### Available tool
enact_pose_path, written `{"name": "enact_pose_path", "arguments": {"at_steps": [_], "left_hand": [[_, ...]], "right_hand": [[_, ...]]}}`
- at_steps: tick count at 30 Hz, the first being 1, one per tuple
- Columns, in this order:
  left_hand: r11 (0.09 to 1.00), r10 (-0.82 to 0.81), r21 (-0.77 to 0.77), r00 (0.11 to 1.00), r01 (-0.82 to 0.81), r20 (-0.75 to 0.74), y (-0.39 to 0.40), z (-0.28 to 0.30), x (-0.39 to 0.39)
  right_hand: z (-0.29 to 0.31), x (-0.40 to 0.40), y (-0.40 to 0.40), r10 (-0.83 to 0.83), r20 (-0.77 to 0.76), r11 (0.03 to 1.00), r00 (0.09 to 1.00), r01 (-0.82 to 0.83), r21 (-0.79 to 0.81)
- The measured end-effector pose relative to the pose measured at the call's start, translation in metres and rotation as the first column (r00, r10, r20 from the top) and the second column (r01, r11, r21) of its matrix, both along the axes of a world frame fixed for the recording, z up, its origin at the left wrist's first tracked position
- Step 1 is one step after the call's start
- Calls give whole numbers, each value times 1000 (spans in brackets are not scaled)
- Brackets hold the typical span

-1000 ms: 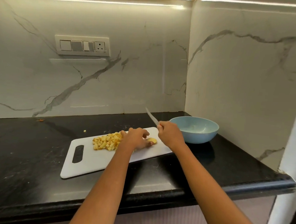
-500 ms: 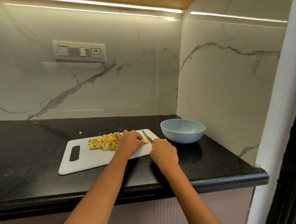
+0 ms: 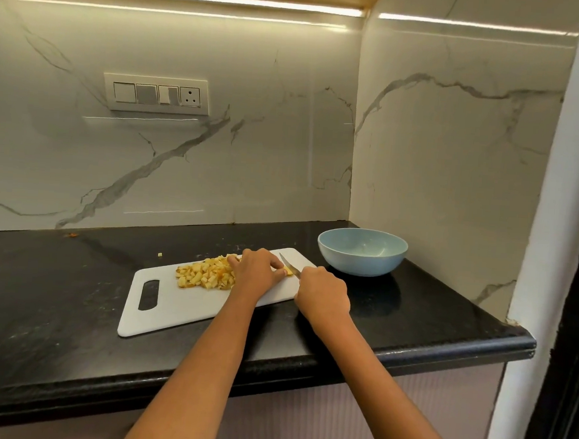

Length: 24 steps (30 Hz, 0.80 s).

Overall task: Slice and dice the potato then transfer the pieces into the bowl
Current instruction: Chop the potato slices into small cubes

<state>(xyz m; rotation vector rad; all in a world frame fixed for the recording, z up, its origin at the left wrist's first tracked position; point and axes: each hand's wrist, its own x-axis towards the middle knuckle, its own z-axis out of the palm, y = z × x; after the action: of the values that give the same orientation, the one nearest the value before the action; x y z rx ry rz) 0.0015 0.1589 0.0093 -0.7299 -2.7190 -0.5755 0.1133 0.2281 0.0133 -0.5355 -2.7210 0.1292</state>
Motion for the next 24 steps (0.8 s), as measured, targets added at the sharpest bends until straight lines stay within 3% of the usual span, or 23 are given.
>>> {"name": "enact_pose_path", "arguments": {"at_steps": [15, 24], "left_hand": [[1000, -2, 20, 1000, 2, 21, 0, 1, 0], [998, -15, -67, 998, 11, -59, -1, 4, -1]], "right_hand": [[-1, -1, 0, 4, -3, 1000, 1000, -4, 19], [9, -12, -3, 42, 59, 998, 997, -45, 43]]}}
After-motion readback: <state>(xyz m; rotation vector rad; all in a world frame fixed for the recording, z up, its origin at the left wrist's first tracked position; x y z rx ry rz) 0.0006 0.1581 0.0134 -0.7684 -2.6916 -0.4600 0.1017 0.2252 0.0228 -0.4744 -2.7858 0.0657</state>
